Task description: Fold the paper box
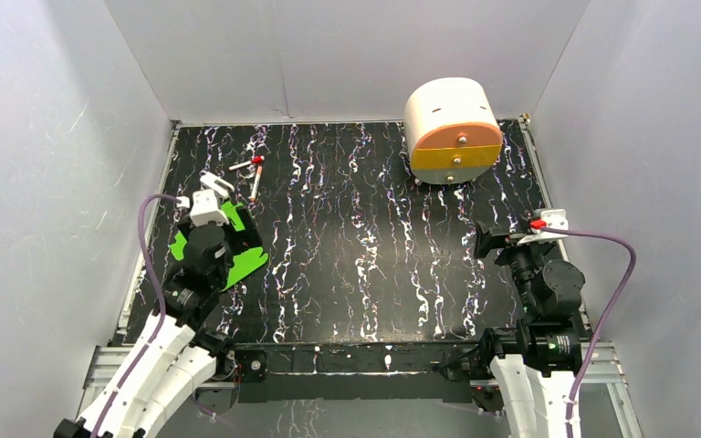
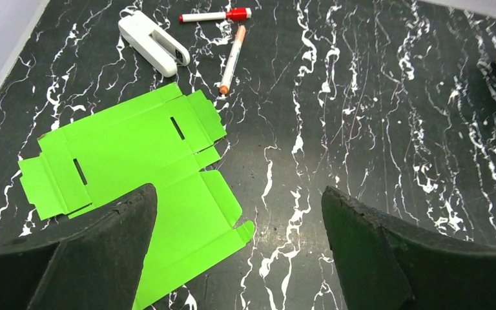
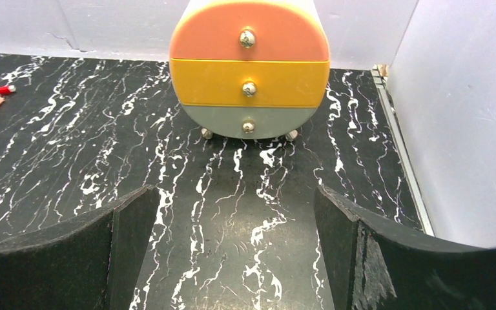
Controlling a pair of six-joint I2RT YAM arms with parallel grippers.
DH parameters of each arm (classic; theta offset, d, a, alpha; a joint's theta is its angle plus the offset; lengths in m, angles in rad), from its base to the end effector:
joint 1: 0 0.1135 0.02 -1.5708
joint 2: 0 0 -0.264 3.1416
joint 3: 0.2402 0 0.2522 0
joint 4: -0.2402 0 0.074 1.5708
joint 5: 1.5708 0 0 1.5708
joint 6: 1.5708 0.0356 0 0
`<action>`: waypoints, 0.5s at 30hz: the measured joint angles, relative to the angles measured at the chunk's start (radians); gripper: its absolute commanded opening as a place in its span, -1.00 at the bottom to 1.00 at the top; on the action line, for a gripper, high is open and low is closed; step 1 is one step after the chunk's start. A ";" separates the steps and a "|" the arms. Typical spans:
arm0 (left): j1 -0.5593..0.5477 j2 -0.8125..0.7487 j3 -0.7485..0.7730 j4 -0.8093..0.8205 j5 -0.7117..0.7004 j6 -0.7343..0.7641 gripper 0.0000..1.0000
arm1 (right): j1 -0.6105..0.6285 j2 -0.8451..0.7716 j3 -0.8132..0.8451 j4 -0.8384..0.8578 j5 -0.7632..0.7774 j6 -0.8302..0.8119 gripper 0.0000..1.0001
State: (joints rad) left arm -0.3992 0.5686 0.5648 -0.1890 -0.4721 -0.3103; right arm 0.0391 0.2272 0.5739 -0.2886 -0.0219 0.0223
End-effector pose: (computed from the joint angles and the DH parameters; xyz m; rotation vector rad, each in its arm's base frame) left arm 0.1412 -0.0420 0.2945 -0.2625 1.7235 -0.1035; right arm 0.0821 0.0040 0.3190 -0.0303 1.5128 0.0658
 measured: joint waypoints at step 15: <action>0.337 0.444 0.117 0.055 0.253 -0.037 0.88 | 0.126 -0.037 0.000 0.000 -0.001 0.000 0.97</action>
State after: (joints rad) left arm -0.0624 1.0130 0.6815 -0.1345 -0.2195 -0.3477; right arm 0.1646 0.1902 0.5739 -0.2882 -0.0231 0.0219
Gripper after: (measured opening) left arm 0.945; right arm 0.984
